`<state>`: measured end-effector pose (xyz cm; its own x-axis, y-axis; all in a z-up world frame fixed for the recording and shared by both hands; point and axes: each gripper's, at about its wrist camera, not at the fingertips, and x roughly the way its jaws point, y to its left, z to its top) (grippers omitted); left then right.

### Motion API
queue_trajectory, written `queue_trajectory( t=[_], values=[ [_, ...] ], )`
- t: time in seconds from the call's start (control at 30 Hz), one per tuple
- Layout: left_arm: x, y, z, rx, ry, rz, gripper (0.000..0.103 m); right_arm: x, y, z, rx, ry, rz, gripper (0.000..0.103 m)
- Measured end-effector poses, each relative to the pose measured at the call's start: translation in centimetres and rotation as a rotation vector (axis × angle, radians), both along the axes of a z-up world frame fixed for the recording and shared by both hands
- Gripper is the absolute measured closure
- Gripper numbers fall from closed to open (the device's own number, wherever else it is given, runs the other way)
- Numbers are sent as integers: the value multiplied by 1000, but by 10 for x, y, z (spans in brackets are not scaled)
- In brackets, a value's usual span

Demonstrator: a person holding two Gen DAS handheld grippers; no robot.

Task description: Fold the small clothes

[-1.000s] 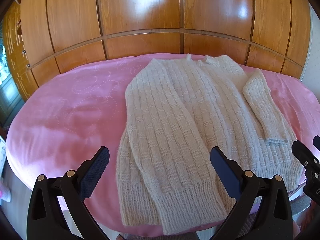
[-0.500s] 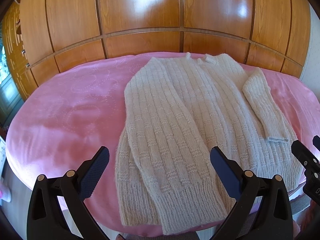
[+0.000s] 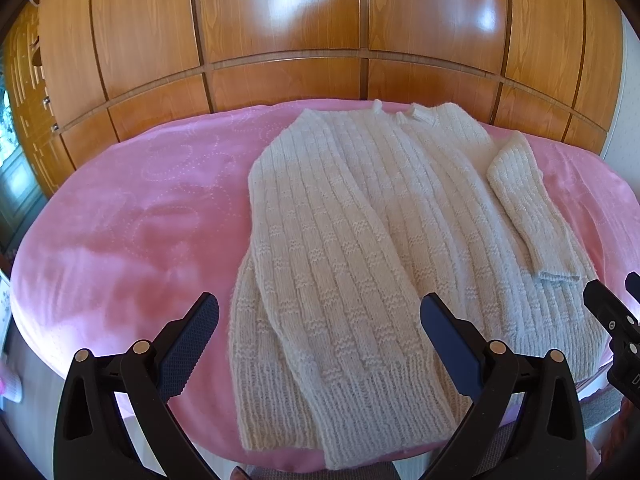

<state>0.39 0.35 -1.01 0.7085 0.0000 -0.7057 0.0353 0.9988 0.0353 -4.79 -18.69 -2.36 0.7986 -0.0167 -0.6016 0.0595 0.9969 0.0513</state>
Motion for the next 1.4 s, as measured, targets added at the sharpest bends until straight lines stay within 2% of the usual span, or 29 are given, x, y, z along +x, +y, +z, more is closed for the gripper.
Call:
queue_trajectory(
  t=[0.3, 0.6, 0.73, 0.87, 0.93, 0.97, 1.03, 1.1, 1.13, 1.2, 1.3, 1.4],
  values=[
    [6, 0, -3, -24, 21, -25, 3, 2, -1, -1, -1, 5, -2, 2],
    [14, -13, -25, -93, 139, -193, 3, 17, -9, -15, 0, 57, 1, 2],
    [16, -22, -39, -68, 194, -244, 3, 26, -15, -24, 5, 82, -11, 2],
    [15, -25, -45, -50, 209, -267, 5, 37, -15, -24, -22, 55, -19, 2],
    [15, -25, -47, -27, 210, -273, 19, 45, -13, -24, -36, 38, -23, 2],
    [14, -24, -49, -17, 212, -274, 30, 49, -12, -24, -40, 34, -25, 2],
    [14, -21, -49, -36, 203, -290, 35, 58, -10, -25, -41, 38, -26, 2],
    [13, -17, -47, -51, 185, -294, 54, 63, -8, -25, -36, 36, -25, 2],
    [13, -14, -46, -61, 177, -295, 60, 65, -7, -25, -36, 35, -25, 2],
    [13, -7, -42, -102, 165, -296, 81, 66, -7, -27, -35, 33, -21, 2],
    [15, 9, -35, -202, 163, -291, 92, 68, -6, -31, -48, 18, -17, 2],
    [19, 26, -25, -265, 140, -264, 95, 77, -8, -37, -90, 4, -29, 2]
  ],
)
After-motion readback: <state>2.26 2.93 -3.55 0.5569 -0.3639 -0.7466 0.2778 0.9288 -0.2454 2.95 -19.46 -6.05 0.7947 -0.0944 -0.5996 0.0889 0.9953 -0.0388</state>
